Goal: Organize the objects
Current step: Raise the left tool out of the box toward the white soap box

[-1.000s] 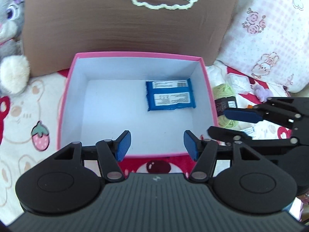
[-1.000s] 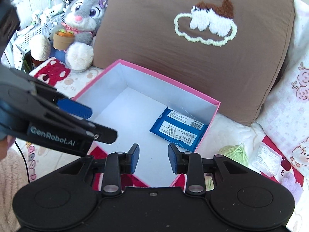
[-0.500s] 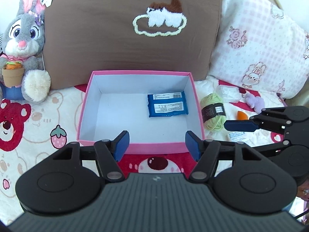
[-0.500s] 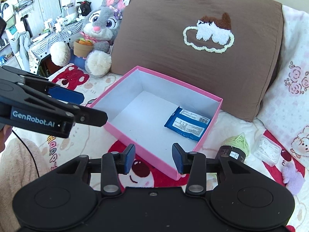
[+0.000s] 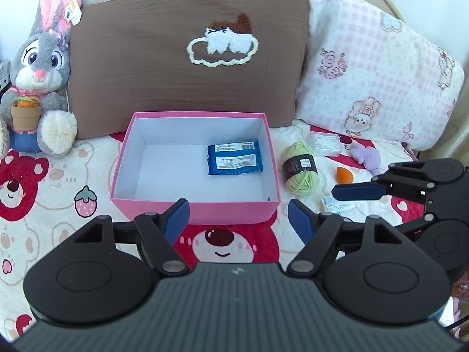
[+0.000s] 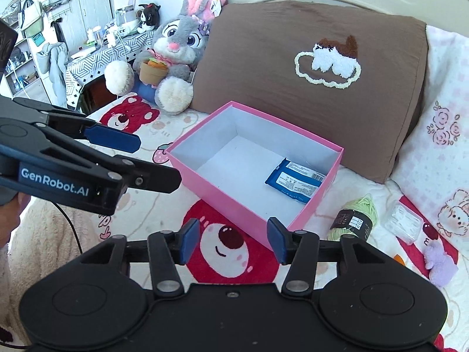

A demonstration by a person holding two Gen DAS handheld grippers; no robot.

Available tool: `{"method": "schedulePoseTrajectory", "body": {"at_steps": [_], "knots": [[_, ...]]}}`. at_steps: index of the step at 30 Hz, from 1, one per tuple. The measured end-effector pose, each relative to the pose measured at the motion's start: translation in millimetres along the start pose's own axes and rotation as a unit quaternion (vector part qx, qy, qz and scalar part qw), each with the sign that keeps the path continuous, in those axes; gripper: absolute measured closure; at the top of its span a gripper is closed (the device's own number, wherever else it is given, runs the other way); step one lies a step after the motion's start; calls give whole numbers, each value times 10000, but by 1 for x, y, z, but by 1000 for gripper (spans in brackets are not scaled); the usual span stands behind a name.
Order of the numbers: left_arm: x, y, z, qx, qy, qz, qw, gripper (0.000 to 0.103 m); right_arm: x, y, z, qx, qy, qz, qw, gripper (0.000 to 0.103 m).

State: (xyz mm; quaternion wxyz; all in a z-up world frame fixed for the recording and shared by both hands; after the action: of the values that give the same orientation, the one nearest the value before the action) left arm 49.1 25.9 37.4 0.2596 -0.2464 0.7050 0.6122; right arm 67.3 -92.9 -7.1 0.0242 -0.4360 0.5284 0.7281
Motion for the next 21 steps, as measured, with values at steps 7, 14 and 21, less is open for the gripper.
{"method": "schedulePoseTrajectory", "body": {"at_steps": [7,14,21], "knots": [[16,-1,-33,294,-324,184,9989,21,29,21,-9,145,-25,100,9998,26],[34,-17,-67,673,-461,540,9952,17,59,42,-29,445,-116,115,9989,17],[40,-29,-96,808,-681,597,9926,10,81,54,-54,533,-408,34,9977,17]]}}
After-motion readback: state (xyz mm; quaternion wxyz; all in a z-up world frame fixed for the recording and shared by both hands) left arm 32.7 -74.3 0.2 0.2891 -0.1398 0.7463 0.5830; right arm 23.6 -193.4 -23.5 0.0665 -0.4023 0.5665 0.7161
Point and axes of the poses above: each gripper's, at about its wrist camera, not at the fingertips, and y roughly against the way its jaws point, z to its left, x to its underside, the point moved 9 cm from there along -y, roughly the way its jaws point, and after that the axes turned 1 degree about z, right-handed, at the moved point
